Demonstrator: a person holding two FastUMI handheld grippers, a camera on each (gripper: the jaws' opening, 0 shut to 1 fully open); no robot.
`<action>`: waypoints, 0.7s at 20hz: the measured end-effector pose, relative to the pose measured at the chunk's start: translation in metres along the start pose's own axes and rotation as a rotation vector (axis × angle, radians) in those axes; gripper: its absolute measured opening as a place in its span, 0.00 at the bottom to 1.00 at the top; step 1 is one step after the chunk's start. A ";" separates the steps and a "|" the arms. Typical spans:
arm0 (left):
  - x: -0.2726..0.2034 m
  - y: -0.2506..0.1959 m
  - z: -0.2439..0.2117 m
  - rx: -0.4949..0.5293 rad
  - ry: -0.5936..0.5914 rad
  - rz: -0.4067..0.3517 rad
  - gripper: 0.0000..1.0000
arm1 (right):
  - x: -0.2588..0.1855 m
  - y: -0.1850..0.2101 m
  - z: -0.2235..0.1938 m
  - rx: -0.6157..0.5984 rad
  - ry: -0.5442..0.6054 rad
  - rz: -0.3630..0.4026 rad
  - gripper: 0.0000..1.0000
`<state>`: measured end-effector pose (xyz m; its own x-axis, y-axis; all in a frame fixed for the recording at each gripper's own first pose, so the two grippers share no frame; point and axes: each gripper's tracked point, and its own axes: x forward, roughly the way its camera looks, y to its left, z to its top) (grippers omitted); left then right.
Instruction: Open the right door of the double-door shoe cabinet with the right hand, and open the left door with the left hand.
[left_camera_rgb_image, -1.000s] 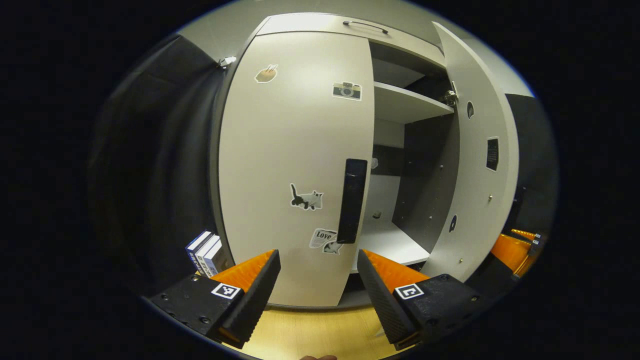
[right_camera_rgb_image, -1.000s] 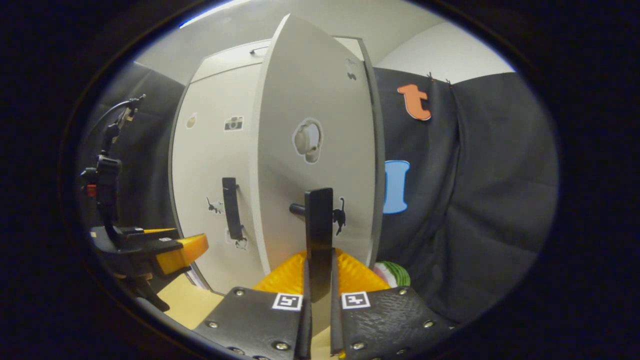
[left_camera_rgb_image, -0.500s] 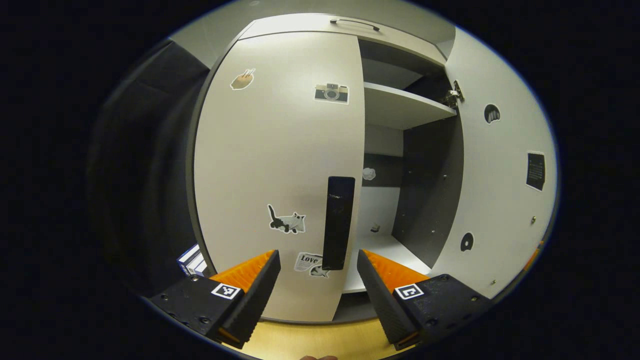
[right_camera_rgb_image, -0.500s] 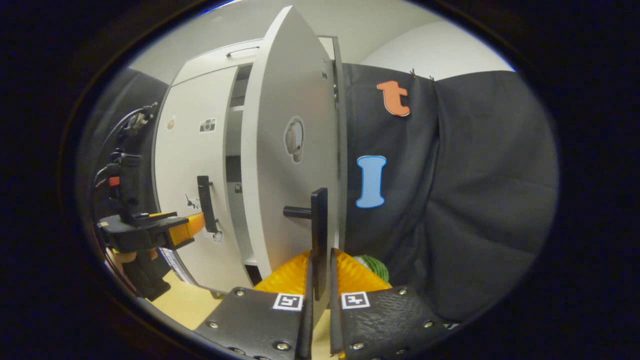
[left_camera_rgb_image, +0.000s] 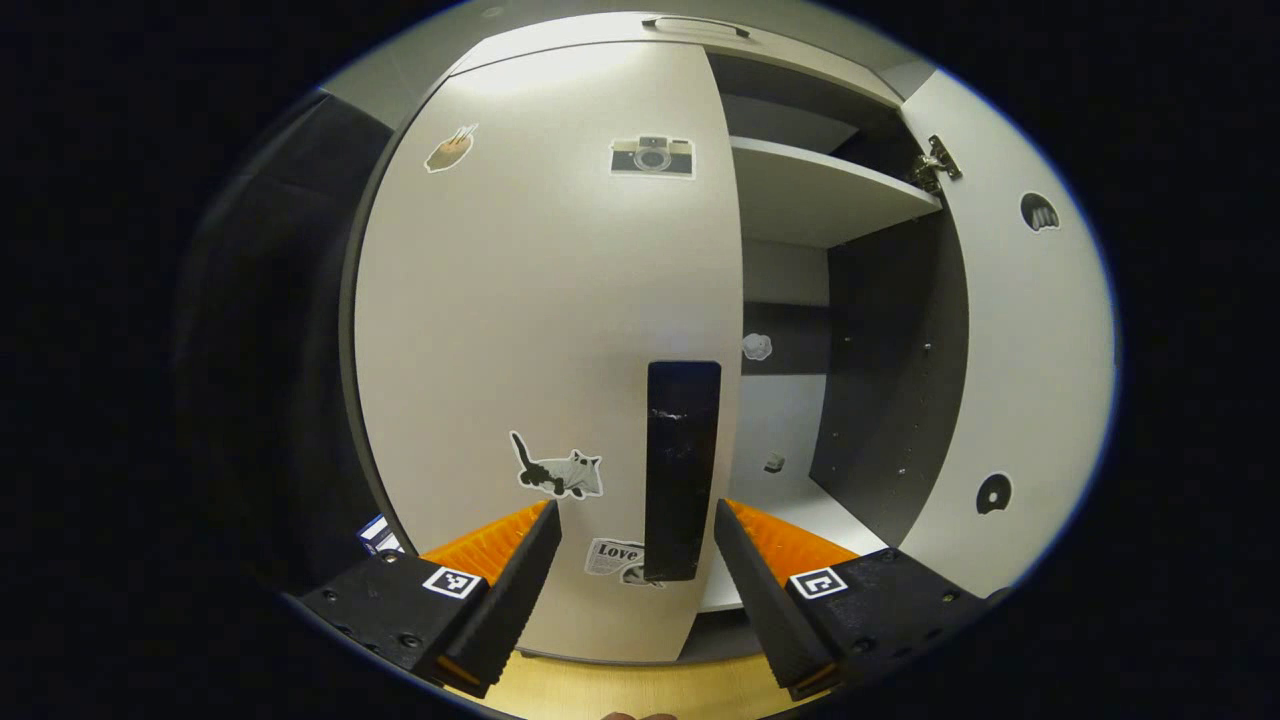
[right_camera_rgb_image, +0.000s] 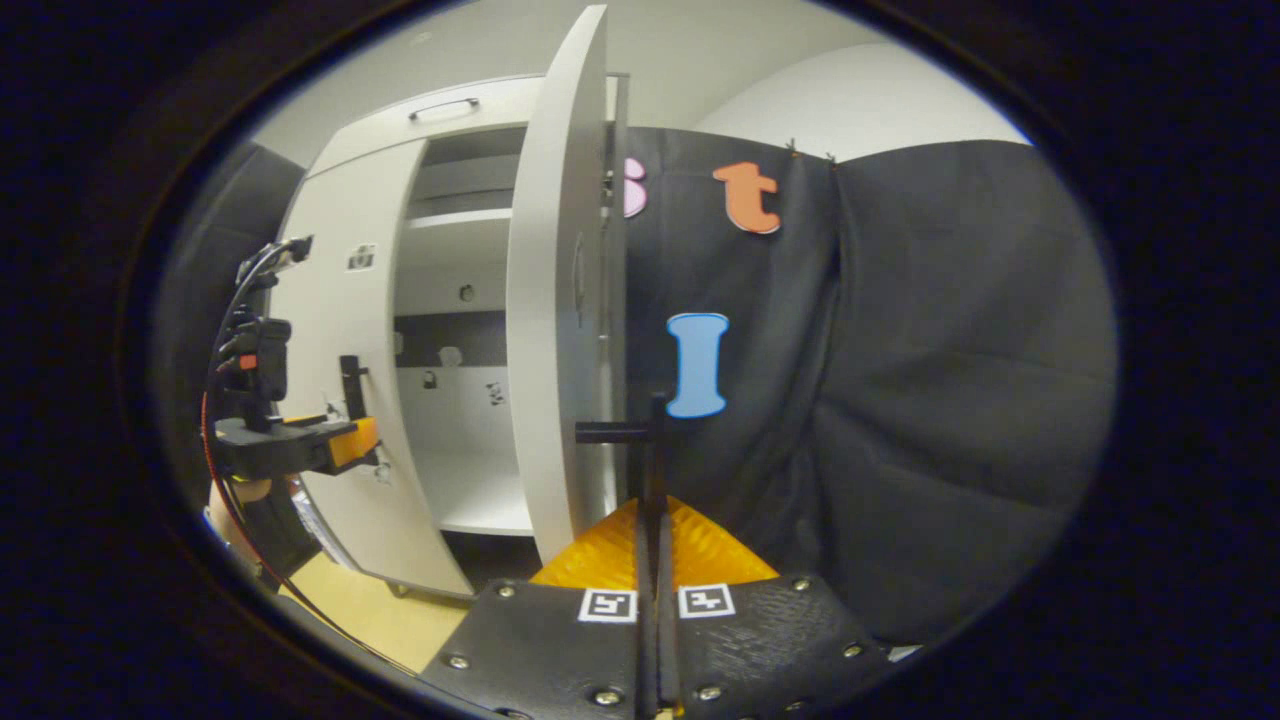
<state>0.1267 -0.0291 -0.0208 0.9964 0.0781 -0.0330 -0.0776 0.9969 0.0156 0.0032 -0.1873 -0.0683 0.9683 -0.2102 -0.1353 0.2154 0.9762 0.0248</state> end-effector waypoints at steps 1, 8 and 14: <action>0.003 0.000 0.000 0.001 -0.001 0.006 0.96 | 0.000 -0.001 0.001 0.040 0.004 0.017 0.00; 0.017 -0.003 0.009 0.015 -0.030 0.027 0.95 | 0.002 -0.008 0.000 0.045 -0.004 0.044 0.01; 0.022 -0.017 0.011 -0.012 -0.036 -0.007 0.56 | 0.003 -0.009 0.001 0.044 -0.003 0.045 0.01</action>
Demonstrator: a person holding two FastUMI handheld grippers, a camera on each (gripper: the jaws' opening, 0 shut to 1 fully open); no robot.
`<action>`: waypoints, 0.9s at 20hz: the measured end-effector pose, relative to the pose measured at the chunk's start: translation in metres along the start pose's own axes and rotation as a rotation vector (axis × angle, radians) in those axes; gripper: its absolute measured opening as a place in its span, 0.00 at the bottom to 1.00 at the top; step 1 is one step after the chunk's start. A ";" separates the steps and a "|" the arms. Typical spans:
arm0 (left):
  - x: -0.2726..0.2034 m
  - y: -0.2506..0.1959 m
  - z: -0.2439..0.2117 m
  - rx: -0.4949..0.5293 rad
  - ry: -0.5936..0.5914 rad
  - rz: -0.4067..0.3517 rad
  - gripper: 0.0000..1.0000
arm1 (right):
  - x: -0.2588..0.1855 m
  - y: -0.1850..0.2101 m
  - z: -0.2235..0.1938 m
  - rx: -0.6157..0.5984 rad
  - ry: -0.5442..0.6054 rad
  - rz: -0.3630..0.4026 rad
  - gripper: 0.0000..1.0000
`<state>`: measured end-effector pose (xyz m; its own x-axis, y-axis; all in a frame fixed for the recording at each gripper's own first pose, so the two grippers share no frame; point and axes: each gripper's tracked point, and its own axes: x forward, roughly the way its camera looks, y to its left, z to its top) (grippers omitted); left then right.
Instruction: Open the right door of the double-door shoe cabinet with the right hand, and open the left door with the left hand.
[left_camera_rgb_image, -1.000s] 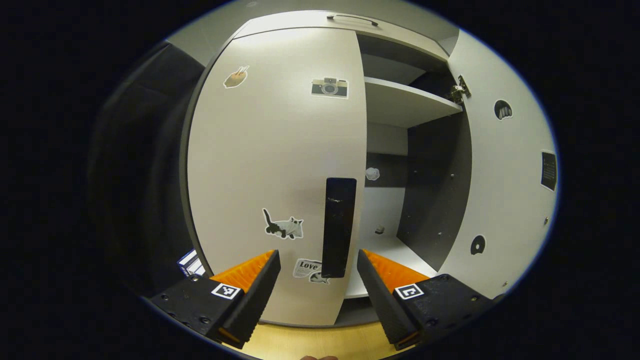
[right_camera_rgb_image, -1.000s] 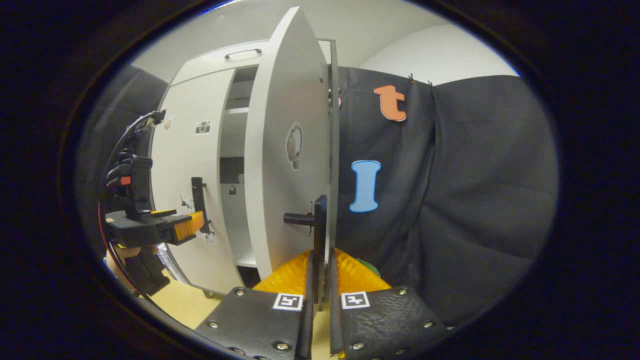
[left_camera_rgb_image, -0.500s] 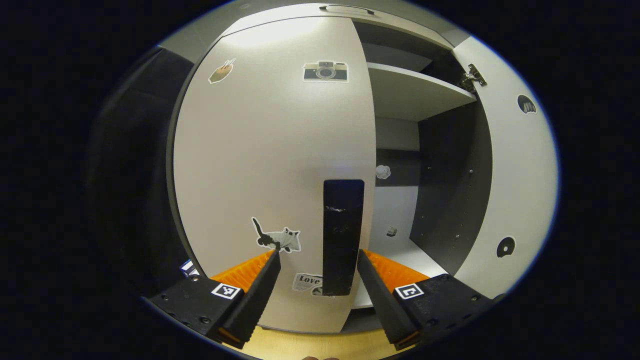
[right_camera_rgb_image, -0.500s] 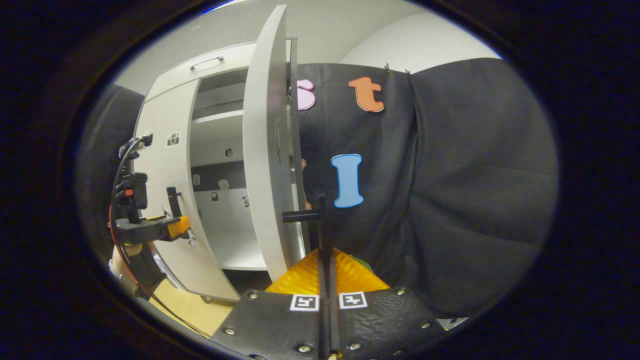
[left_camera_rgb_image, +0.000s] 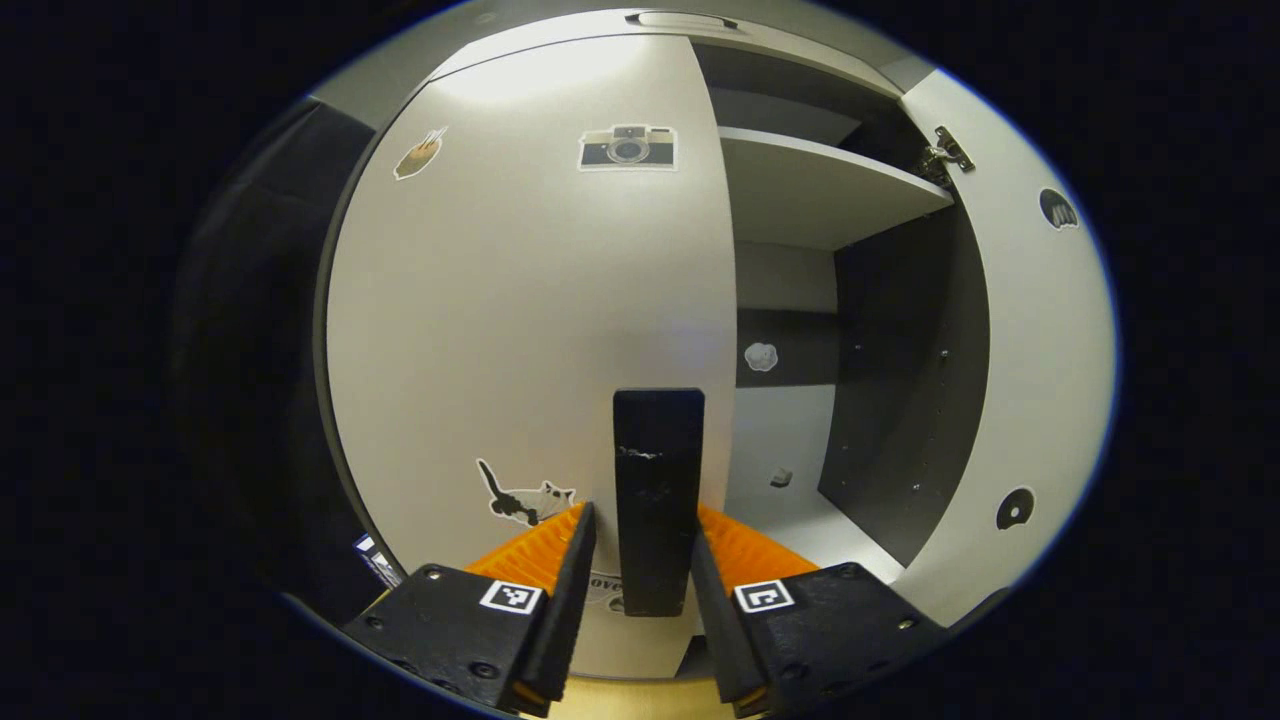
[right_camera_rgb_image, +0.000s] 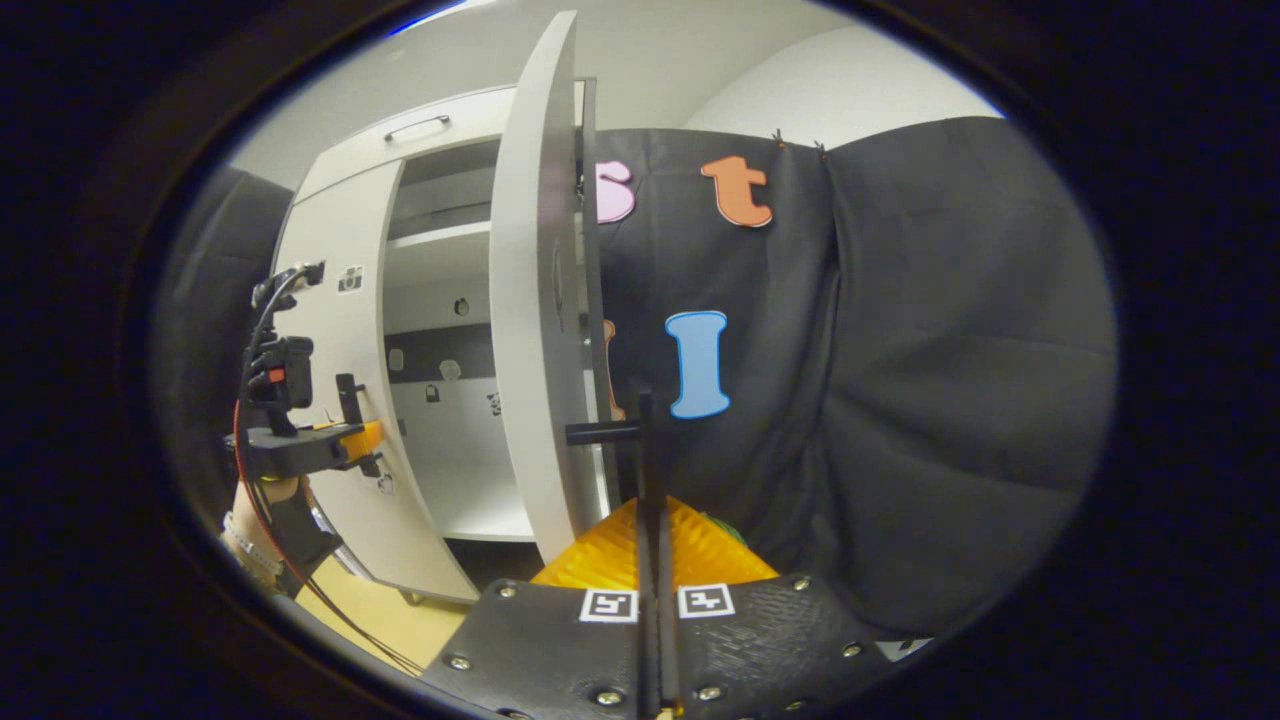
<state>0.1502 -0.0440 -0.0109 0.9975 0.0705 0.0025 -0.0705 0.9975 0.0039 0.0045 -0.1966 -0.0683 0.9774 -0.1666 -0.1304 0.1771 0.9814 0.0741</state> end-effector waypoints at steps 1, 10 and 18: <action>0.000 -0.001 0.001 -0.011 -0.004 0.007 0.50 | -0.001 0.000 0.000 0.001 0.001 0.001 0.01; -0.006 0.001 -0.001 0.005 0.014 0.003 0.22 | 0.005 -0.001 0.002 0.000 0.000 0.005 0.01; -0.044 0.008 -0.006 -0.003 0.015 -0.023 0.22 | 0.005 -0.003 0.002 -0.008 -0.003 0.011 0.01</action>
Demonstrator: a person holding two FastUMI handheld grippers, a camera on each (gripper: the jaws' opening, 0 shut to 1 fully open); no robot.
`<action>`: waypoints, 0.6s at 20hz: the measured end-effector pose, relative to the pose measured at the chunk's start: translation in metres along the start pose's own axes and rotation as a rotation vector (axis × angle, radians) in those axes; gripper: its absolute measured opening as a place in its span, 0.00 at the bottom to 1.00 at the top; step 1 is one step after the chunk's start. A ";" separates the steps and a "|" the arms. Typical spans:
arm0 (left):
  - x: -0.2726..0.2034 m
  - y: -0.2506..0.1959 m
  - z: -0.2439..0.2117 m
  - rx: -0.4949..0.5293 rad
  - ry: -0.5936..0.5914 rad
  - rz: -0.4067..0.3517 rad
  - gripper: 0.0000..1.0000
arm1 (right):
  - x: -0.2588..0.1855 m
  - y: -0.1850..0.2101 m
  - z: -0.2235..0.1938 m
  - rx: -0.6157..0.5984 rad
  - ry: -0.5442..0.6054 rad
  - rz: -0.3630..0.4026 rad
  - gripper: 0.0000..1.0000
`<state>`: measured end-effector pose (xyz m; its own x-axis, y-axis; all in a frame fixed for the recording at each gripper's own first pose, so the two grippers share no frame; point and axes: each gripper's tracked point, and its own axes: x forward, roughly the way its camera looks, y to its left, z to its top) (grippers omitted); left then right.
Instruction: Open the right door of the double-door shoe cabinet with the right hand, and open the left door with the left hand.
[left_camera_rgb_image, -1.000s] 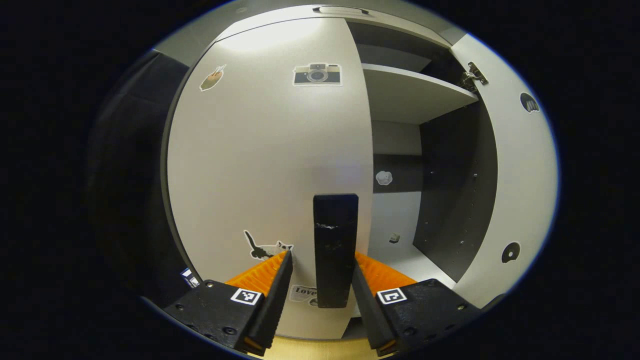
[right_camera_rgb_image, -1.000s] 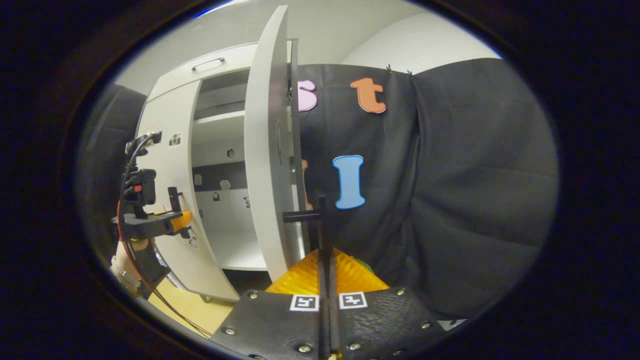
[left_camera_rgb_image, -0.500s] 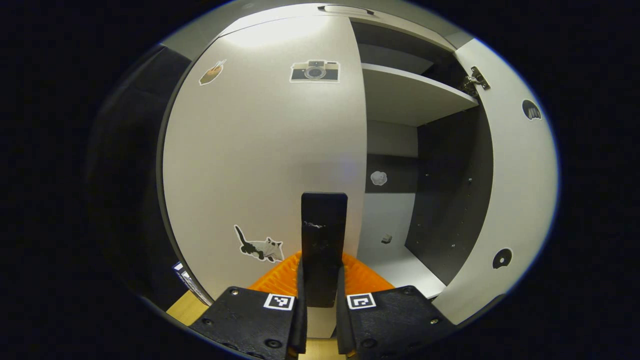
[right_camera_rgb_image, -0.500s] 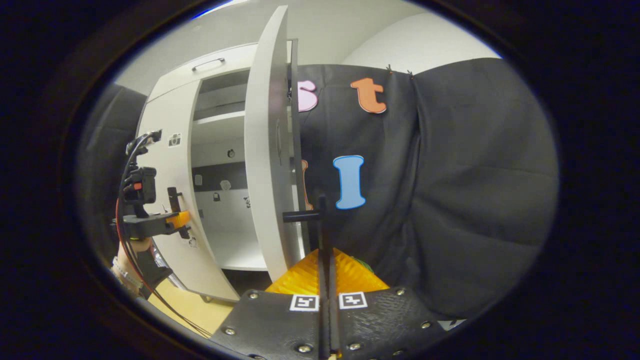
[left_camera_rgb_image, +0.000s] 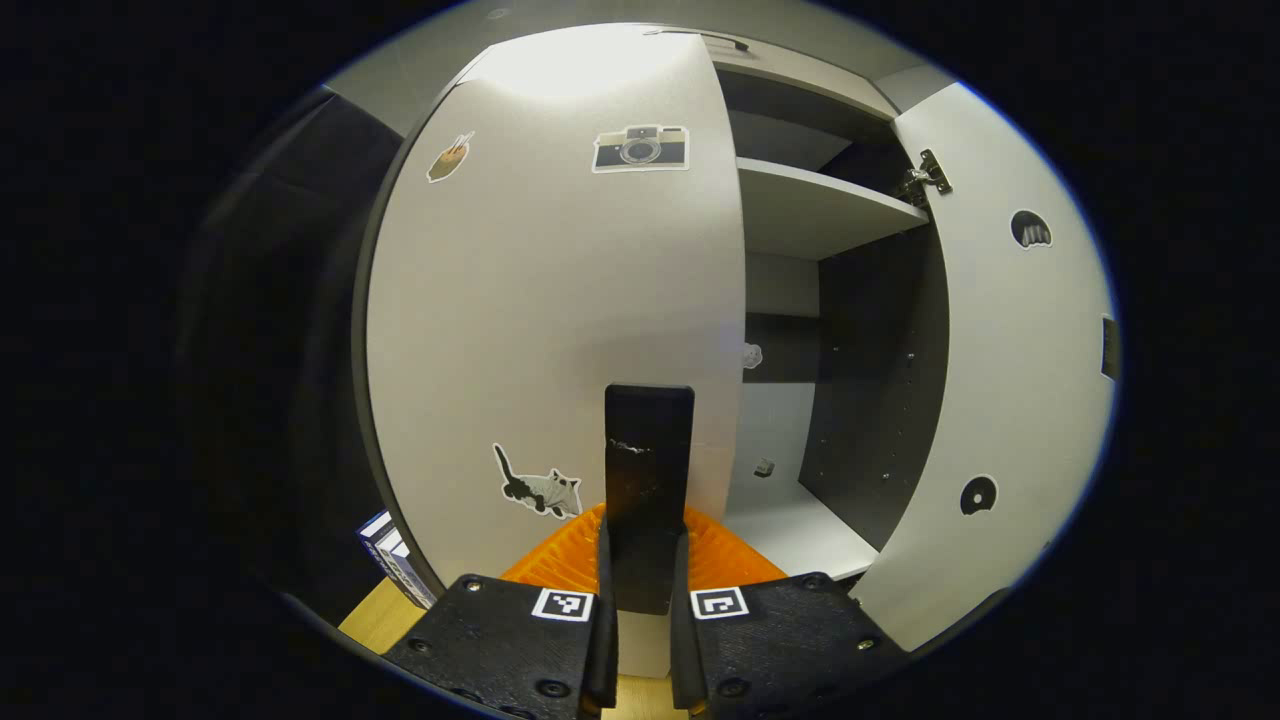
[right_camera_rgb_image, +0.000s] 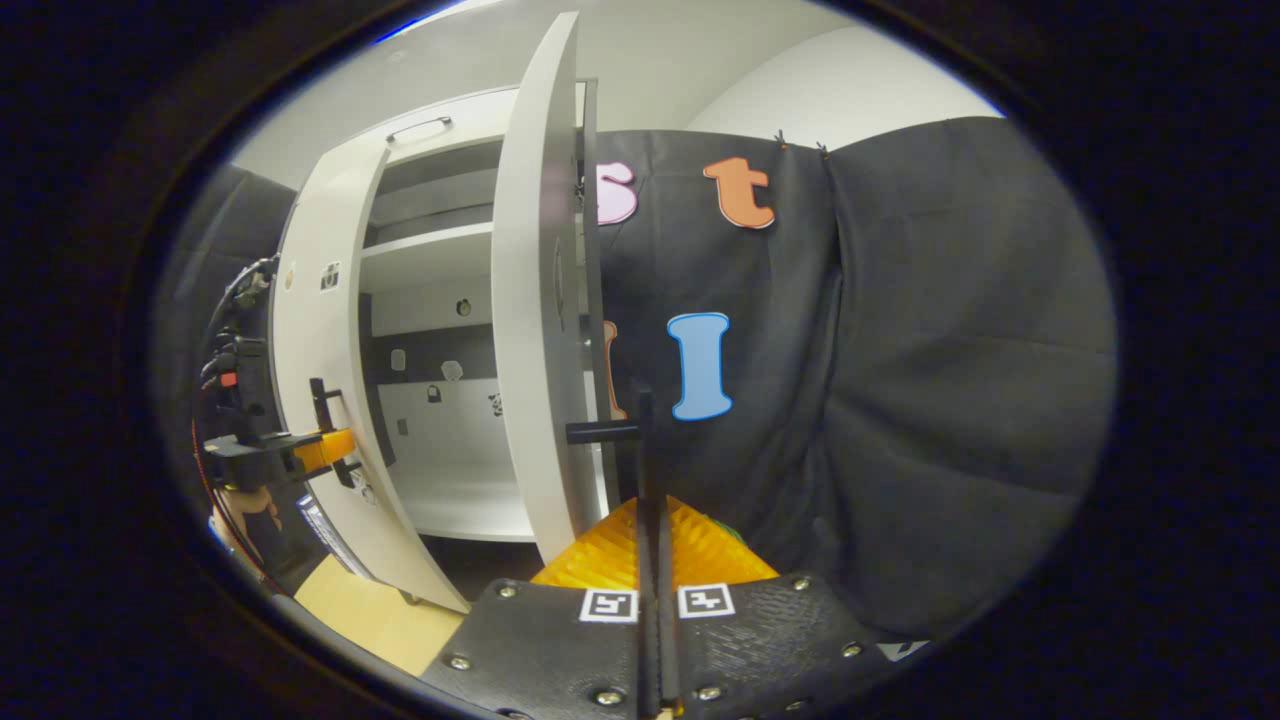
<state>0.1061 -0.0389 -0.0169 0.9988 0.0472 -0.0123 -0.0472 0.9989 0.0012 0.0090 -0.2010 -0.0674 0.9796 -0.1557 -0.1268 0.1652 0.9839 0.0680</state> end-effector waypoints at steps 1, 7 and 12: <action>-0.004 0.001 -0.001 0.001 0.005 -0.003 0.22 | 0.000 0.000 0.000 -0.001 0.000 0.001 0.01; -0.016 0.009 0.000 -0.015 0.019 -0.001 0.22 | 0.000 0.000 0.000 -0.003 -0.002 0.001 0.01; -0.022 0.012 -0.002 -0.024 0.033 -0.003 0.21 | 0.001 0.000 0.000 -0.003 -0.006 0.000 0.01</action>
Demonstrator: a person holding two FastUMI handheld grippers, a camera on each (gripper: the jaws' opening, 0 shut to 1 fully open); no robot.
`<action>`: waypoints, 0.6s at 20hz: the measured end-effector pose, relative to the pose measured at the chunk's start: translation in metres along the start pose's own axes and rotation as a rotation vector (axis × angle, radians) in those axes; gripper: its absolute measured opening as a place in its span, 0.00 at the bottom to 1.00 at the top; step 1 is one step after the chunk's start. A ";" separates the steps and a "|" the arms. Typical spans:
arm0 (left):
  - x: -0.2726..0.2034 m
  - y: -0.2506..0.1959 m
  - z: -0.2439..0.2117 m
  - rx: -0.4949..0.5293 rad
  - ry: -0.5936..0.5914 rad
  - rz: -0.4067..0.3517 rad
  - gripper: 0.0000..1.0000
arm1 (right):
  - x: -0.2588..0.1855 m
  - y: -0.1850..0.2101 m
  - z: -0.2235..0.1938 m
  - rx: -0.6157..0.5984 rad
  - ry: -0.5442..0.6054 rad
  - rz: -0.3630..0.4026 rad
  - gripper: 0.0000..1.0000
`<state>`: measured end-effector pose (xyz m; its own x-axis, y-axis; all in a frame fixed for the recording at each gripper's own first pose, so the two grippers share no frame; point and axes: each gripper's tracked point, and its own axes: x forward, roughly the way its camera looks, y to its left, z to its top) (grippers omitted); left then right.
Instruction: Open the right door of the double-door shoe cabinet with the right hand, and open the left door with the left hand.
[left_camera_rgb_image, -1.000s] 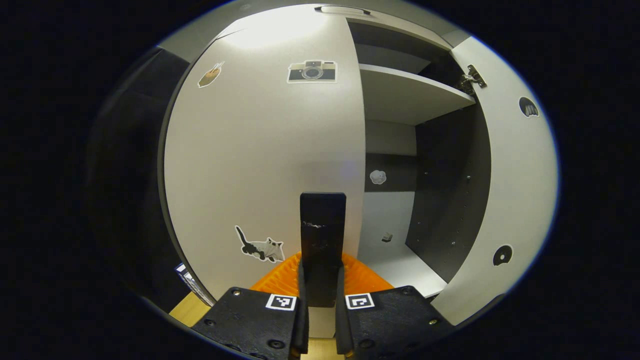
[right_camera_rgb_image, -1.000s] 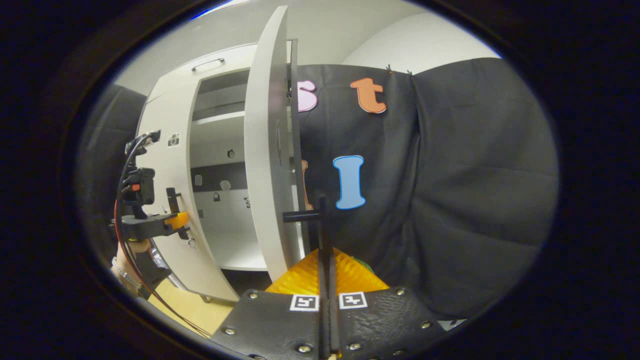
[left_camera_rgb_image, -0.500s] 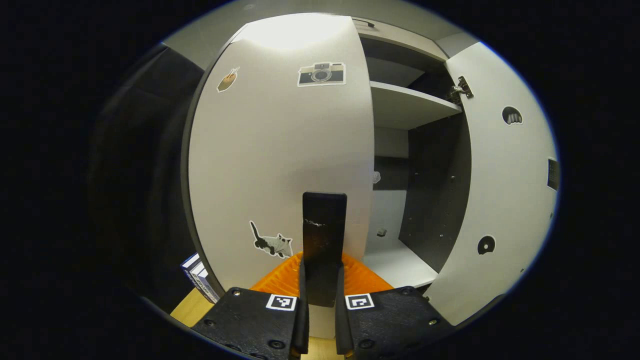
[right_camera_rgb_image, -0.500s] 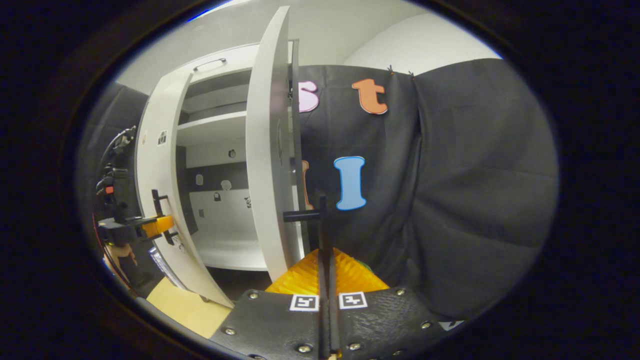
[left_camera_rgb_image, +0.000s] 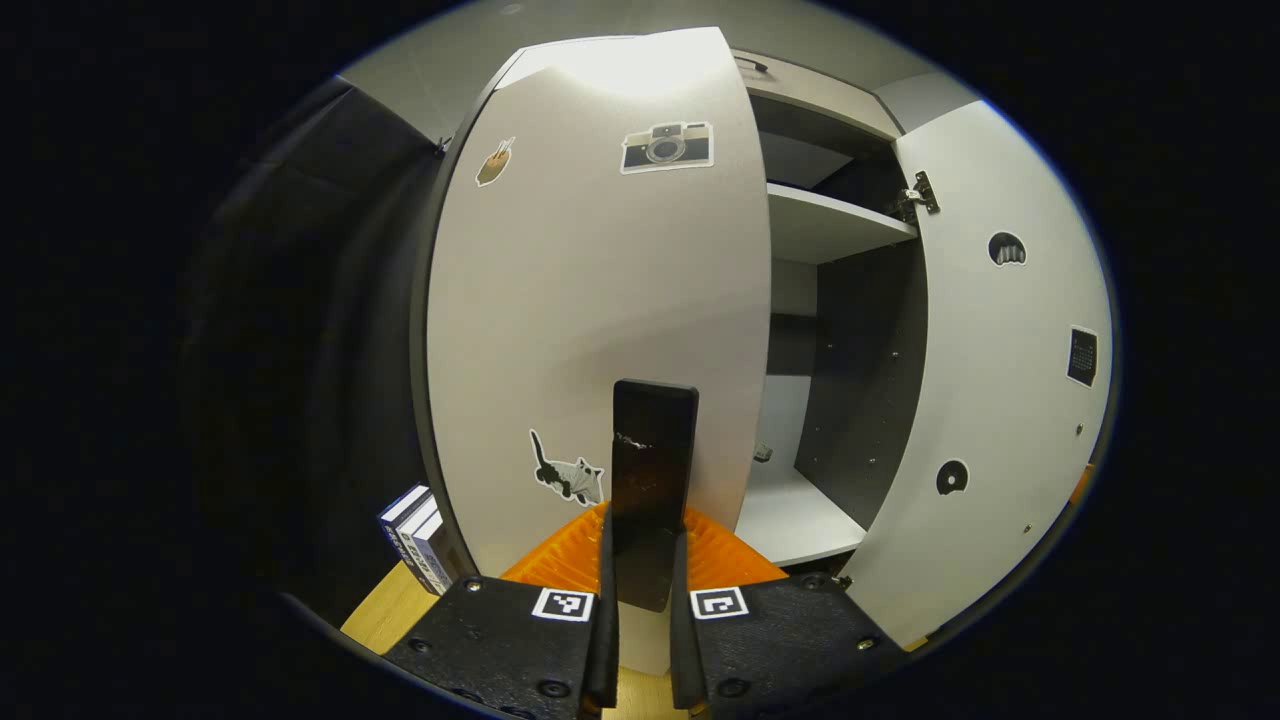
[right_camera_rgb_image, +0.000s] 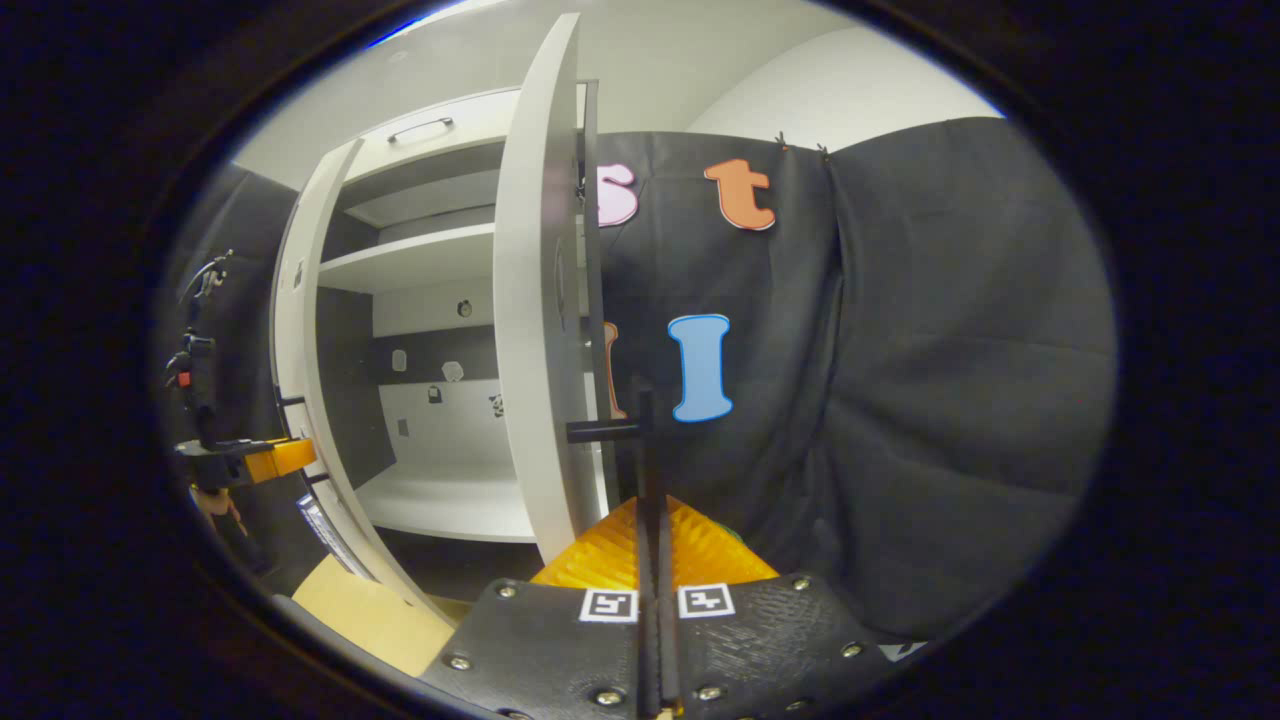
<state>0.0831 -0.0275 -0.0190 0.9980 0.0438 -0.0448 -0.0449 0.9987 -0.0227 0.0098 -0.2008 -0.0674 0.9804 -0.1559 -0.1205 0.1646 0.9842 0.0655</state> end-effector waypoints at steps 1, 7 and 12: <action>-0.001 0.000 0.000 -0.001 0.001 0.002 0.21 | 0.000 0.000 0.000 -0.001 0.000 0.000 0.01; -0.005 0.005 0.000 -0.003 0.010 0.003 0.20 | 0.000 0.000 0.001 0.005 0.001 0.002 0.01; -0.010 0.011 -0.001 0.004 0.016 0.020 0.19 | 0.000 0.000 0.000 0.003 0.002 0.006 0.01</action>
<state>0.0722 -0.0166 -0.0198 0.9961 0.0634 -0.0612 -0.0646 0.9978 -0.0175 0.0103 -0.2006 -0.0674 0.9811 -0.1499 -0.1224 0.1591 0.9848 0.0690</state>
